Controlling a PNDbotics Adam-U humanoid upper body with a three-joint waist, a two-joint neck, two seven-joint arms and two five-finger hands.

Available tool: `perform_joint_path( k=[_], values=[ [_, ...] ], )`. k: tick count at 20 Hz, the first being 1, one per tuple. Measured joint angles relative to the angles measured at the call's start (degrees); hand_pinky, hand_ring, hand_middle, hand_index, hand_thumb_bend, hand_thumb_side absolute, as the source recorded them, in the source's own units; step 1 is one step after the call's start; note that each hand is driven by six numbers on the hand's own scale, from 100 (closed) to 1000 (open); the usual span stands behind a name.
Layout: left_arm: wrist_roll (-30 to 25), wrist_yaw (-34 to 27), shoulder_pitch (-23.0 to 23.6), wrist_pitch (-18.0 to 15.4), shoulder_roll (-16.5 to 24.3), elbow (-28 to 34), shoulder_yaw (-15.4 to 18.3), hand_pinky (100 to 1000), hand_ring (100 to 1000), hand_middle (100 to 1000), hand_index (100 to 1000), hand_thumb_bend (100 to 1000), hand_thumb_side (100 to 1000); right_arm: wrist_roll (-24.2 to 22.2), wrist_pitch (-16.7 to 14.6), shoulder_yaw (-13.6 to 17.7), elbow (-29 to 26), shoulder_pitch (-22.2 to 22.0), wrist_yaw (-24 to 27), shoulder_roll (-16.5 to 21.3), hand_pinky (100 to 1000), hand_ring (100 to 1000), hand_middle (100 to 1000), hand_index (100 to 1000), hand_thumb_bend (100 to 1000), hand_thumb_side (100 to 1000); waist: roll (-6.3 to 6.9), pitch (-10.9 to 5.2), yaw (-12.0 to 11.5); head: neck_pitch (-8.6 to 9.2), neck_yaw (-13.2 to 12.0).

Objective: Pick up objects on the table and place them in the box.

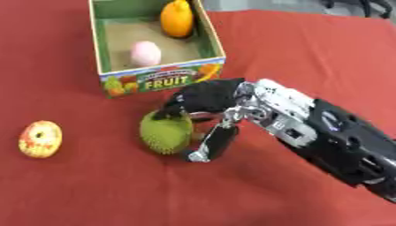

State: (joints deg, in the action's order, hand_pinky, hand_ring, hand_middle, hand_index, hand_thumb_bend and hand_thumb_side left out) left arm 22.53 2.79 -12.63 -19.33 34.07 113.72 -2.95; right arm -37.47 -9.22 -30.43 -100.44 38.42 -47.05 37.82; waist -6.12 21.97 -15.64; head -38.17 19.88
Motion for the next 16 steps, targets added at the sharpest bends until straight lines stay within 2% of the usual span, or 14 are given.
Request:
perform_joint_path(
  k=[1,4,11,13,14,15,16],
  values=[
    [-0.02,-0.01,0.00,0.01,-0.13,0.00,-0.01,776,881,809,863,111,830,-0.11,-0.34,-0.08,0.61,0.19,-0.40,-0.29,919,916,833,979,278,569,0.00,0.00,-0.01,0.00,0.08],
    [-0.18,-0.10,0.00,0.04,-0.39,0.00,-0.16,777,882,810,862,108,832,-0.35,-0.90,-0.35,1.96,0.69,-0.66,-1.23,900,891,779,941,100,533,0.00,0.00,-0.09,0.01,0.17],
    [-0.33,-0.14,0.00,0.16,-0.40,0.00,-0.33,777,884,811,862,109,832,-0.54,1.44,-0.74,0.82,1.19,5.13,-1.66,876,852,716,886,100,504,0.00,0.00,-0.04,0.01,0.18],
    [-0.37,-0.14,0.01,0.19,-0.40,0.00,-0.33,778,884,811,862,109,832,-1.57,2.37,-0.88,-0.70,1.48,7.28,-1.10,870,844,696,870,100,403,0.00,0.00,0.03,0.01,0.18],
    [-0.40,-0.14,0.02,0.22,-0.40,0.00,-0.33,778,884,811,862,109,832,-2.11,2.84,-0.90,-1.54,1.62,8.16,-0.70,865,836,674,852,100,299,0.00,0.00,0.09,0.01,0.18],
    [-0.42,-0.14,0.04,0.24,-0.40,0.00,-0.33,778,884,811,862,108,832,-2.61,3.32,-0.84,-2.46,1.89,9.04,-0.27,853,820,637,824,100,156,0.00,0.00,0.14,0.01,0.17],
    [-0.43,-0.14,0.08,0.25,-0.40,0.00,-0.33,777,884,811,862,106,832,-2.98,3.82,-0.63,-3.47,2.14,9.69,0.16,823,778,583,776,100,157,0.00,0.00,0.19,0.01,0.17]
  ],
)
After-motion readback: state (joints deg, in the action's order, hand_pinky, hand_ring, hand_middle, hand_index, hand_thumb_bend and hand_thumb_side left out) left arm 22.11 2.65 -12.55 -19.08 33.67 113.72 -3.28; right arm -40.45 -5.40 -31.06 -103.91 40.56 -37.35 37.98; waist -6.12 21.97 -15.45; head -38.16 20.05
